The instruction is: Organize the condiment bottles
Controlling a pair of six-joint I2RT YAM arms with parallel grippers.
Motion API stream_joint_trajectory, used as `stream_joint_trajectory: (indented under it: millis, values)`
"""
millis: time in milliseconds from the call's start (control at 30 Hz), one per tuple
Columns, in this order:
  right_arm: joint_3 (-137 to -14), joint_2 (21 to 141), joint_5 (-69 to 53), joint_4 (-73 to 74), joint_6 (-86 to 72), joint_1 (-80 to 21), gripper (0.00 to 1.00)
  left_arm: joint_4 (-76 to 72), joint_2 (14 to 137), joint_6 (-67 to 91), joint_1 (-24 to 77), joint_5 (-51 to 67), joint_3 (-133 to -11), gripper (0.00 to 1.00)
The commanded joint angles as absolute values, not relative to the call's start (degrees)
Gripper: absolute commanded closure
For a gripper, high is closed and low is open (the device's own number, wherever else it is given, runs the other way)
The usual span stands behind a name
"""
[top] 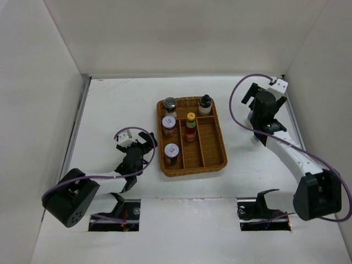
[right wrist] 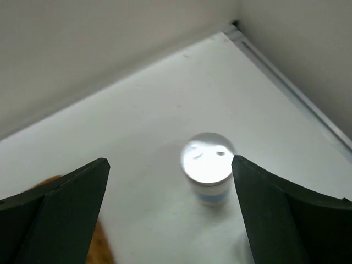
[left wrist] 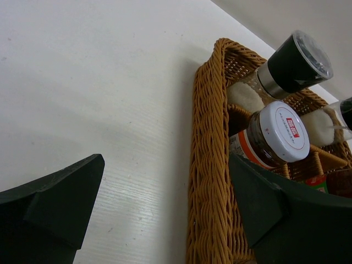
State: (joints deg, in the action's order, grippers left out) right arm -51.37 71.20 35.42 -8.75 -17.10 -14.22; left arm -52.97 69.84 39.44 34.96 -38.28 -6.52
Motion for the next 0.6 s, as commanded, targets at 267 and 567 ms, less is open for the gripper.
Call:
stream_joint_trajectory:
  millis: [267,567]
  values:
    - [-59.41,83.75,29.89,0.53,-16.61,-4.09,0.00,-55.90,72.24,39.99,35.02,-36.39,-8.96,0.00]
    - [-62.22,89.73,23.21,-3.51,-17.49,-2.33,0.11,-56.07,73.56,39.99,34.67,-35.51,-9.49,0.00]
